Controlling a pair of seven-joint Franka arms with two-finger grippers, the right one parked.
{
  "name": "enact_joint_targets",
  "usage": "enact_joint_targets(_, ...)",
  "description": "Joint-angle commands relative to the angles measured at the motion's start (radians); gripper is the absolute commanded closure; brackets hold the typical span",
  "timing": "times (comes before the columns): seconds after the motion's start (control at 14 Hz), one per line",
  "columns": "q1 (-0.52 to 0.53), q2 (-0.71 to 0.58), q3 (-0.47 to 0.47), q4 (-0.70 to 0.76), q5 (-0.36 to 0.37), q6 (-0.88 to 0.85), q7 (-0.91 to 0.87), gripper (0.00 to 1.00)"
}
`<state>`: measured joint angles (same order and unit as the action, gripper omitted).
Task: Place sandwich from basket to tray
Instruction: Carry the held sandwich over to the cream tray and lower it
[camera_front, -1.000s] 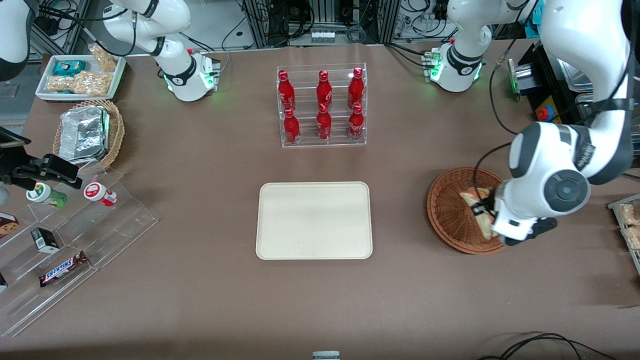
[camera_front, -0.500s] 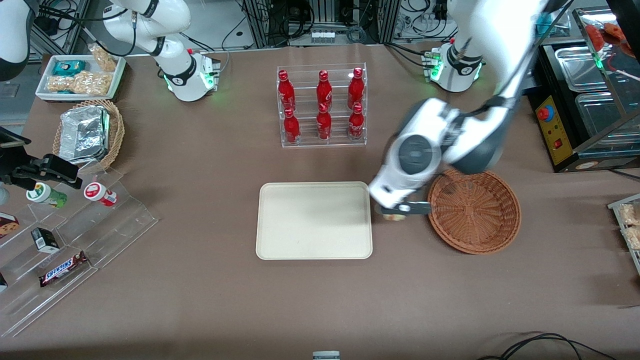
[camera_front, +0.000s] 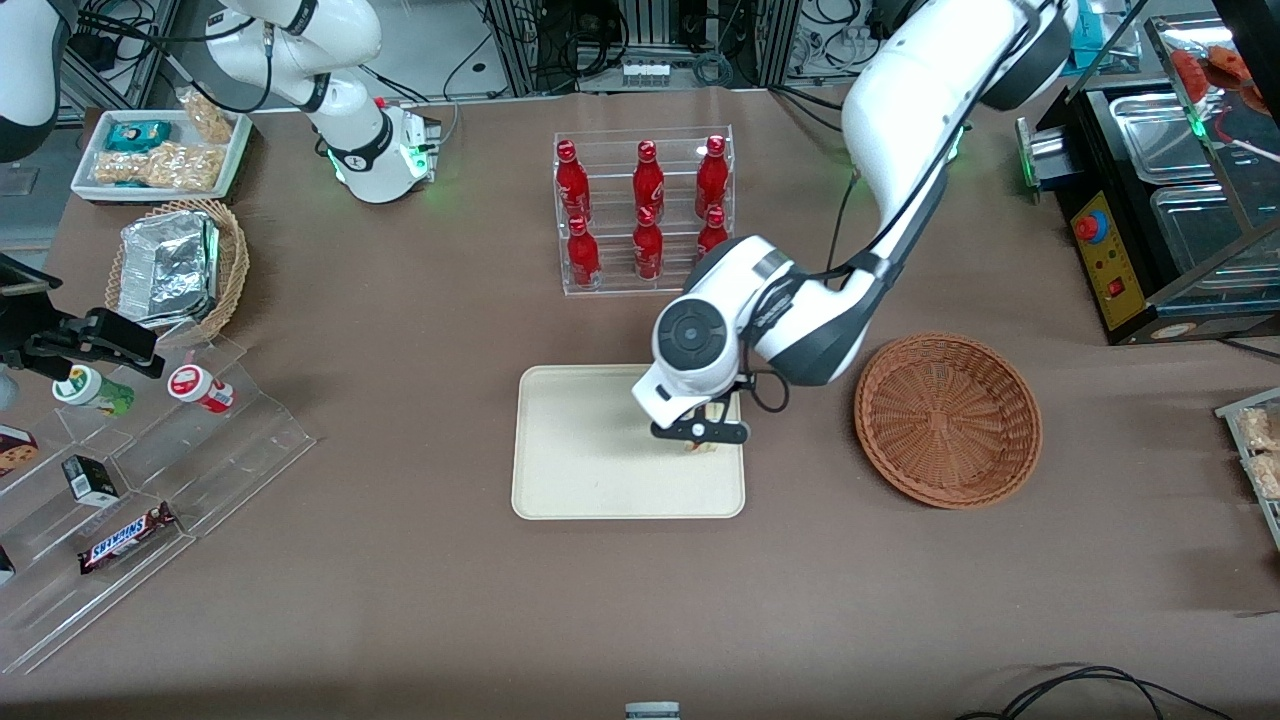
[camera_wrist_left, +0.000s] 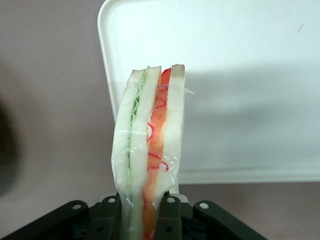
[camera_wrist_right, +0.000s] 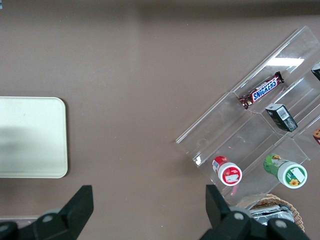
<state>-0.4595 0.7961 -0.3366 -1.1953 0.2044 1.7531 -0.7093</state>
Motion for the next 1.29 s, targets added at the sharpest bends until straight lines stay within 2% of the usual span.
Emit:
enact_joint_targets(0.0, -0.053, 0.106, 0.008, 0.18, 0.024, -0.031, -0.094, 0.77)
enact_joint_targets(0.36, -0.085, 0.155, 0.011, 0.184, 0.029, 0.069, -0.119, 0.76)
enact_joint_targets(0.57, -0.088, 0.175, 0.011, 0.184, 0.03, 0.123, -0.128, 0.67)
enact_joint_targets(0.86, -0.097, 0.198, 0.011, 0.184, 0.03, 0.16, -0.163, 0.61)
enact_joint_targets(0.93, -0.102, 0.204, 0.011, 0.184, 0.032, 0.183, -0.191, 0.5)
enact_joint_targets(1.0, -0.106, 0.206, 0.013, 0.184, 0.041, 0.192, -0.212, 0.23)
enact_joint_targets(1.07, -0.11, 0.203, 0.013, 0.184, 0.067, 0.192, -0.217, 0.07)
enact_joint_targets(1.14, -0.11, 0.202, 0.013, 0.186, 0.082, 0.195, -0.223, 0.0)
enact_joint_targets(1.21, -0.11, 0.198, 0.013, 0.184, 0.082, 0.193, -0.242, 0.0)
